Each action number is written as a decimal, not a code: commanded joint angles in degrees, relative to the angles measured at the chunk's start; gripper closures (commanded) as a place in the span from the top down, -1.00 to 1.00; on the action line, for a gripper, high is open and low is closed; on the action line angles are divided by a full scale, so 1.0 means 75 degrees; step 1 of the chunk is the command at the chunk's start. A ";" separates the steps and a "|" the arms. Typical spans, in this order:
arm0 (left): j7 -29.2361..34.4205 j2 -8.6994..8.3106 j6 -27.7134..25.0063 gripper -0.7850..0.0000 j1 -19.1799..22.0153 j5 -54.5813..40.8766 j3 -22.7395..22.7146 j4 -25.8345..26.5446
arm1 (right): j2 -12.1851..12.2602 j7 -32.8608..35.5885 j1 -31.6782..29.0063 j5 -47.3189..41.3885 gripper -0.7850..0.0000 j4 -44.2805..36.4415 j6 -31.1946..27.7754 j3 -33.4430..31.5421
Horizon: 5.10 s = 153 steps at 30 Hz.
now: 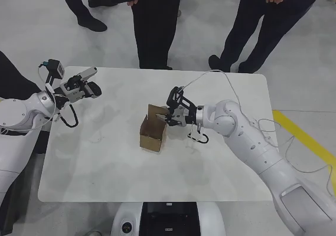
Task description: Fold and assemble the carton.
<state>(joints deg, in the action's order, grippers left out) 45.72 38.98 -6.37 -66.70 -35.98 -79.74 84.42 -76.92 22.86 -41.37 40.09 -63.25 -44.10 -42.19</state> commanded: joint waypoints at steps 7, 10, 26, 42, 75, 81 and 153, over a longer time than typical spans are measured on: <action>0.0000 0.0000 0.0000 1.00 0.0000 0.0000 0.0000 0.0000 | 0.0107 -0.0258 -0.0824 -0.0838 -1.00 -0.1332 0.1620 -0.0635; 0.0000 0.0000 0.0000 1.00 0.0000 0.0000 0.0000 0.0000 | 0.0179 -0.0295 -0.1306 -0.1094 -1.00 -0.2071 0.2427 -0.0951; 0.0000 0.0000 0.0000 1.00 0.0000 0.0000 0.0000 0.0000 | 0.0238 -0.0856 -0.2407 -0.1813 -1.00 -0.3536 0.3905 -0.1505; -0.0757 0.0172 -0.3264 1.00 -0.0318 0.1751 0.0011 -0.0108 | 0.0003 -0.0785 -0.2491 -0.4928 -1.00 -0.3350 0.5184 -0.1751; -0.1558 0.0370 -0.5783 1.00 -0.0331 0.4508 0.0104 -0.0264 | -0.0242 -0.1191 -0.3012 -0.8065 -1.00 -0.3190 0.6242 -0.2058; -0.2188 0.0462 -0.6383 1.00 -0.0434 0.5818 0.0166 -0.0043 | -0.0309 -0.1326 -0.3104 -0.8503 -1.00 -0.3176 0.6583 -0.2030; -0.4176 0.0876 -0.6884 0.93 0.0417 0.8604 0.1710 -0.0146 | -0.0693 -0.1787 -0.3633 -0.8333 -1.00 -0.3520 0.6480 -0.1659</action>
<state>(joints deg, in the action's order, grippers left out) 14.52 45.62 -58.00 -63.53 28.56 -66.96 83.24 -82.09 9.45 -68.57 -22.43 -89.66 4.48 -54.61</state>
